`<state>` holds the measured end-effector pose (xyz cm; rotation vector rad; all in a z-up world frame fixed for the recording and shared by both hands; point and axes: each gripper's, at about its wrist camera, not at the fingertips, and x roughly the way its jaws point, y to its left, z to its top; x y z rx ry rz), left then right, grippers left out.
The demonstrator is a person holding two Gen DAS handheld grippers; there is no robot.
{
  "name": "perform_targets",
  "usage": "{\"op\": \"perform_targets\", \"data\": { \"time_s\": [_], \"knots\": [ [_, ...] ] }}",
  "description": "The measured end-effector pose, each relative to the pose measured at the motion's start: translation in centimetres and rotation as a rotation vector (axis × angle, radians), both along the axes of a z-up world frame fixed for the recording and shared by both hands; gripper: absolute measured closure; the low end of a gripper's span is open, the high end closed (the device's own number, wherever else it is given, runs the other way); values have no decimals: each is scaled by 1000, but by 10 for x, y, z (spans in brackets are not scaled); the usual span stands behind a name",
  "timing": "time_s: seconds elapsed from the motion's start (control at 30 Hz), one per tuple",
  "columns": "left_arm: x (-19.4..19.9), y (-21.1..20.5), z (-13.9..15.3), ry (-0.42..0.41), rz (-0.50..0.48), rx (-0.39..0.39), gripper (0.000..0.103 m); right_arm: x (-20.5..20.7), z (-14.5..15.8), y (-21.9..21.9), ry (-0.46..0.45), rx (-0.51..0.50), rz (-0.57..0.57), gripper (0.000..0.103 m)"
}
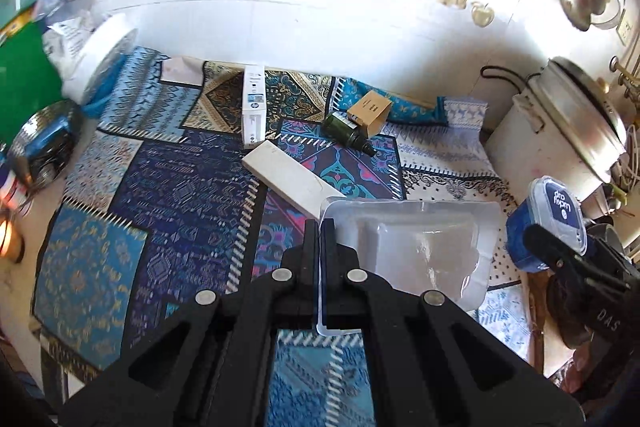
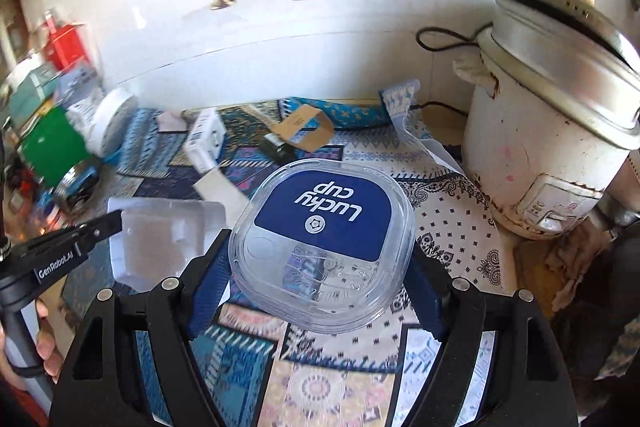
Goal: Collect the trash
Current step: 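Lift the tray and Lucky cup box and carry them down toward the bin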
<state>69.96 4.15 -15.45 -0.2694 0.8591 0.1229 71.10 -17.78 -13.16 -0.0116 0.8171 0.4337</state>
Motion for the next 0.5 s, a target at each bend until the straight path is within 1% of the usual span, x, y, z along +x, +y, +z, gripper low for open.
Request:
{"op": "perform_targets", "data": {
  "time_s": [0.1,0.23,0.37,0.5],
  "knots": [
    [-30,-4,11,-14,20,14,103,-27,8,1,-15,4,47,27],
    [-68,-7,17,-22,31,26,103,-63,14,6,-28,21,85,27],
    [-106,-2,17,-28,27,23,103,-96,14,12,-37,27,90,26],
    [-147,9,13,-37,5,18,103,-135,8,20,-36,36,60,27]
  ]
}}
